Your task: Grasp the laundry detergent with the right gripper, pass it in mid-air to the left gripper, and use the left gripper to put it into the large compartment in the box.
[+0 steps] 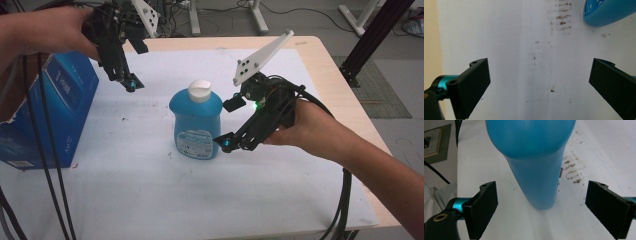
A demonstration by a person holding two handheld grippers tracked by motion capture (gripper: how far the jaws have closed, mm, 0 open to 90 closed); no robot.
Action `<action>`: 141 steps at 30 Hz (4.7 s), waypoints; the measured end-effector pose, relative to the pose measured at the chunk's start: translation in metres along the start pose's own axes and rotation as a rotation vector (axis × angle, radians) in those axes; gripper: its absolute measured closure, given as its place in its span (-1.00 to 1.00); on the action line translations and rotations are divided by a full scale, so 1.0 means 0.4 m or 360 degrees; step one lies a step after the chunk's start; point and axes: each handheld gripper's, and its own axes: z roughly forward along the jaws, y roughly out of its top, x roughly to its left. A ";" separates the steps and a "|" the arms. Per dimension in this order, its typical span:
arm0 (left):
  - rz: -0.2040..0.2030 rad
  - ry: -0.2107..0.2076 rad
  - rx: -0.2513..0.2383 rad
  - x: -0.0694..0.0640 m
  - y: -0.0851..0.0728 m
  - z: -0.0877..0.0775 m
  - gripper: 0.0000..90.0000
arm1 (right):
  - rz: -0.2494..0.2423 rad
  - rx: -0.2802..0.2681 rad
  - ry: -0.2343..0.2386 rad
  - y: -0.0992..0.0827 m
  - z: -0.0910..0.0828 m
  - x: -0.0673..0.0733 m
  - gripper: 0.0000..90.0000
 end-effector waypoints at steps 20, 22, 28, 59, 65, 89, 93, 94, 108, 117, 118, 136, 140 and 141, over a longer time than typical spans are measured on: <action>-0.0001 -0.0001 -0.0002 -0.001 -0.001 0.001 -0.92 | -0.0012 -0.0173 0.0006 -0.023 0.042 -0.010 -0.77; 0.0001 -0.0001 -0.0001 0.000 -0.001 0.000 -0.92 | -0.0013 -0.0185 0.0006 -0.023 0.047 -0.011 -0.77; -0.0002 -0.0002 0.0005 0.001 -0.002 0.001 -0.92 | -0.0022 -0.0204 0.0001 -0.020 0.064 -0.012 -0.77; -0.0009 -0.0012 0.0018 0.000 -0.005 0.008 -0.92 | -0.0019 -0.0354 -0.0015 -0.040 0.121 0.004 -0.74; -0.0008 -0.0009 0.0020 0.000 -0.006 0.007 -0.92 | -0.0041 -0.0372 -0.0009 -0.042 0.126 0.004 -0.54; -0.0012 -0.0019 0.0021 0.002 -0.007 0.009 -0.92 | -0.0095 -0.0451 -0.0046 -0.048 0.127 0.005 -0.14; -0.0014 -0.0022 0.0023 0.002 -0.007 0.011 -0.92 | -0.0110 -0.0467 -0.0059 -0.048 0.127 0.006 -0.09; -0.0014 -0.0022 0.0023 0.002 -0.007 0.011 -0.92 | -0.0116 -0.0471 -0.0058 -0.048 0.128 0.007 -0.07; -0.0016 -0.0017 0.0027 0.000 -0.008 0.009 -0.92 | -0.0182 -0.0499 -0.0122 -0.051 0.128 0.019 0.00; -0.0027 -0.0022 0.0031 -0.003 -0.011 0.007 -0.92 | -0.0195 -0.0499 -0.0131 -0.049 0.125 0.024 0.03; -0.0030 -0.0024 0.0033 -0.004 -0.011 0.006 -0.92 | -0.0193 -0.0500 -0.0128 -0.049 0.125 0.023 0.03; -0.0057 -0.0025 0.0022 -0.047 0.006 -0.044 -0.92 | -0.0200 -0.0472 -0.0074 -0.032 0.082 0.015 0.03; -0.0074 -0.0027 0.0012 -0.064 0.015 -0.063 -0.92 | -0.0225 -0.0454 -0.0043 -0.017 0.063 0.011 0.03; -0.0077 -0.0034 0.0015 -0.069 0.019 -0.068 -0.92 | -0.0229 -0.0451 -0.0035 -0.012 0.059 0.009 0.03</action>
